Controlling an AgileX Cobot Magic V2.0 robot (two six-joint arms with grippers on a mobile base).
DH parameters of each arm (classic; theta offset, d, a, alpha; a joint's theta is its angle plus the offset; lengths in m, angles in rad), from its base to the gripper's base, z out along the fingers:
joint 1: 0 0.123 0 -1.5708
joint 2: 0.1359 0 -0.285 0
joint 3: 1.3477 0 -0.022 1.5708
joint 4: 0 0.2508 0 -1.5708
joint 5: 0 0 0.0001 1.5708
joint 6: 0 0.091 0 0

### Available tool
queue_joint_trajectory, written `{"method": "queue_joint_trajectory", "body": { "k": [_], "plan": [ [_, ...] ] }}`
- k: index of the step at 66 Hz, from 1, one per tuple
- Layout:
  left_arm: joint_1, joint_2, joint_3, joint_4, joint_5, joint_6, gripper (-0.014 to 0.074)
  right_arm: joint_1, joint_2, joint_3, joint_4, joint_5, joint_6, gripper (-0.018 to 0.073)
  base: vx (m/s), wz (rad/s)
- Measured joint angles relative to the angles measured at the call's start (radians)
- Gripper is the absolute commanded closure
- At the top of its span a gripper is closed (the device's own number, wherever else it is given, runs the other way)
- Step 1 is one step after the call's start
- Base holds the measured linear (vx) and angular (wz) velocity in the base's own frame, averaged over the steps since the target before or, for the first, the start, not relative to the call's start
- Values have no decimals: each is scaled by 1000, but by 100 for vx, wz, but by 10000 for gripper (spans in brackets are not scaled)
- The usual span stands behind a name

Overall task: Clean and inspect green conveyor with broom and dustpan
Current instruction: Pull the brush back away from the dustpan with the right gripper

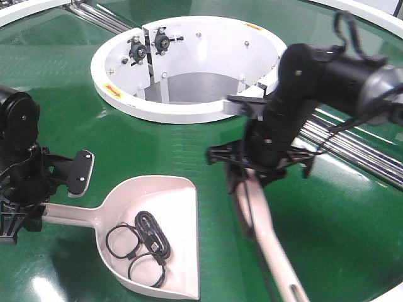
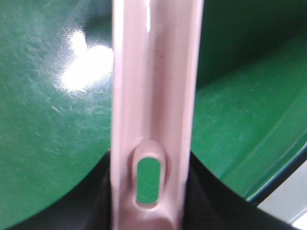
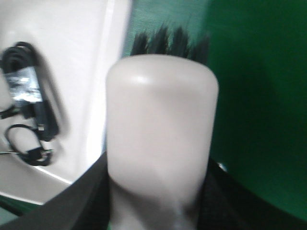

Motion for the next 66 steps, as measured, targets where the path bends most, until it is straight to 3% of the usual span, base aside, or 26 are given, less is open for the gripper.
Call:
{"method": "queue_joint_trajectory", "body": {
  "k": [22, 33, 48, 66],
  "plan": [
    [0, 0, 0, 0, 0, 0, 619, -82, -5, 73, -62, 0, -8, 565, 0, 0],
    [0, 0, 0, 0, 0, 0, 619, -96, 34, 73, -95, -3, -21, 563, 0, 0],
    [0, 0, 0, 0, 0, 0, 619, -101, 109, 73, -93, -7, -144, 561, 0, 0],
    [0, 0, 0, 0, 0, 0, 619, -101, 166, 73, -86, -14, -126, 561, 0, 0]
  ]
}}
